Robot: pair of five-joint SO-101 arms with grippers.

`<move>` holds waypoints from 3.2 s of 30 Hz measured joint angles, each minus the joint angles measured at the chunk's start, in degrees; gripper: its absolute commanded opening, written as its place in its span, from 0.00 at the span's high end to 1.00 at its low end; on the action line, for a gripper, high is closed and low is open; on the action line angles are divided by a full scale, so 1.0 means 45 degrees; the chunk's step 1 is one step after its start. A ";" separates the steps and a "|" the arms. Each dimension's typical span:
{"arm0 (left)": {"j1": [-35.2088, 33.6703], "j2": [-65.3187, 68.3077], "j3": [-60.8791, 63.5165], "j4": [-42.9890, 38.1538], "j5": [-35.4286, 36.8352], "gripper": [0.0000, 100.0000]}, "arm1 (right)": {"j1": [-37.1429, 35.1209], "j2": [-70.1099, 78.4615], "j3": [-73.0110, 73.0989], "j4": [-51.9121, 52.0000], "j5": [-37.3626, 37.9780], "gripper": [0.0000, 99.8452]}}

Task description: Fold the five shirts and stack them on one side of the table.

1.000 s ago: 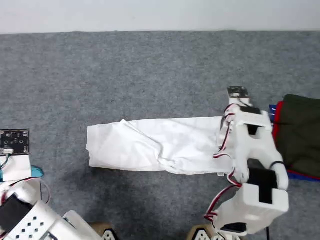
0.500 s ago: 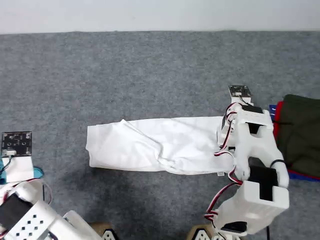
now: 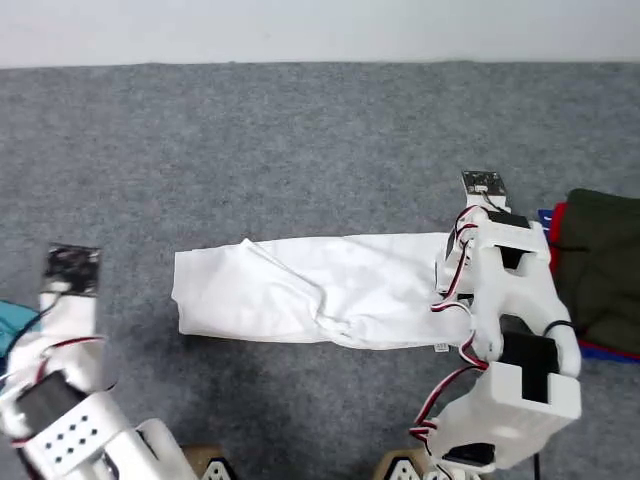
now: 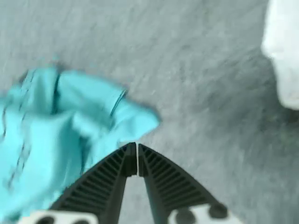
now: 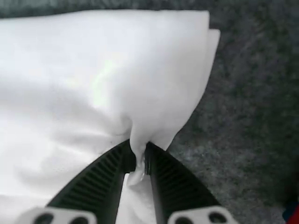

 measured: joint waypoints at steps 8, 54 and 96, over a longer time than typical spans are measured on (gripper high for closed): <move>0.2247 0.0000 0.2032 -0.3360 0.2071 0.98 | 0.0137 -0.0899 0.0215 0.0899 0.0000 0.99; 0.0840 0.0020 0.5060 -0.8947 0.7326 0.98 | -1.0706 -0.1035 -0.7853 0.5372 0.1368 0.99; 0.1446 0.0020 0.5060 -0.8947 0.7326 0.98 | -1.0159 0.3614 -1.2913 0.9104 0.3223 0.99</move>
